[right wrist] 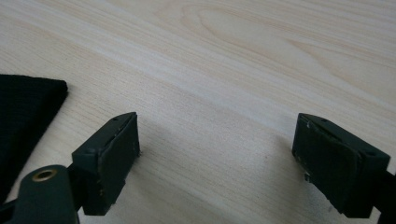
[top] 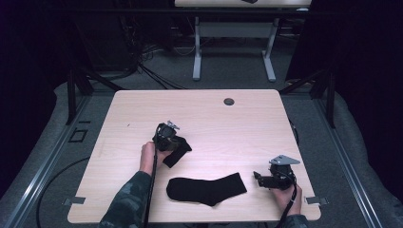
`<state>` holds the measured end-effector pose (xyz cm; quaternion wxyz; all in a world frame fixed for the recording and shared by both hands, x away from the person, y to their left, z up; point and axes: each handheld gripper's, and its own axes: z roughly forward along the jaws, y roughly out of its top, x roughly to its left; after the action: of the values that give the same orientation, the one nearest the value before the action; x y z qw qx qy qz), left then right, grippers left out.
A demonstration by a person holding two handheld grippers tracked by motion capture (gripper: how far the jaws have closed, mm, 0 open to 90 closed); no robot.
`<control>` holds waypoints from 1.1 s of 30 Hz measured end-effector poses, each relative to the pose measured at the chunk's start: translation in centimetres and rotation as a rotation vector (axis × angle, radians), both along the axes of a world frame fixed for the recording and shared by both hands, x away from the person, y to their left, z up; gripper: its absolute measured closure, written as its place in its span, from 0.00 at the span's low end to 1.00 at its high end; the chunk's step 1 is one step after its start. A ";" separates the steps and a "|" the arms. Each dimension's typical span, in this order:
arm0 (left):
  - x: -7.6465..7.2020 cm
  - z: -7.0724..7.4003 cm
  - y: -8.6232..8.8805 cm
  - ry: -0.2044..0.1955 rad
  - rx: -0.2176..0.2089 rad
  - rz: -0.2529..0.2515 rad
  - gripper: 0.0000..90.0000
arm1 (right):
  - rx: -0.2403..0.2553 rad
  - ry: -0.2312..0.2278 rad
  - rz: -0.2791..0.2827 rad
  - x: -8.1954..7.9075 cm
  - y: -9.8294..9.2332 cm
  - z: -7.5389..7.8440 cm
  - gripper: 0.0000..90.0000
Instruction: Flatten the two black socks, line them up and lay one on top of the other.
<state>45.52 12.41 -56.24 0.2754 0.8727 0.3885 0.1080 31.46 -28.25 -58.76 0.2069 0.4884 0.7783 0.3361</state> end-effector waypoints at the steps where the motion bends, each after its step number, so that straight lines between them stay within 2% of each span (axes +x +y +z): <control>1: 0.0 0.0 0.0 -0.002 0.001 0.005 0.88 | 0.000 0.000 0.000 0.0 0.0 0.0 0.16; 7: -0.2 0.3 0.1 -0.009 -0.030 0.031 0.90 | 0.004 -0.003 -0.008 0.0 0.0 0.0 0.16; 11: -0.7 1.8 0.1 -0.043 -0.070 0.043 0.91 | 0.006 -0.004 -0.010 0.0 0.0 0.0 0.16; 20: -2.3 5.5 -0.9 -0.115 -0.135 0.037 0.91 | 0.005 -0.005 -0.012 0.0 0.1 0.0 0.16; 27: -3.3 7.2 -2.4 -0.125 -0.170 0.017 0.90 | 0.006 -0.005 -0.012 0.0 0.0 0.0 0.17; 33: -3.9 7.3 -4.1 -0.113 -0.170 0.013 0.90 | 0.004 -0.004 -0.011 0.0 0.0 0.0 0.17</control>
<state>41.62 8.27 -48.92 0.3689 0.8363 0.3857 0.1255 31.44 -28.22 -58.78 0.2093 0.4926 0.7744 0.3375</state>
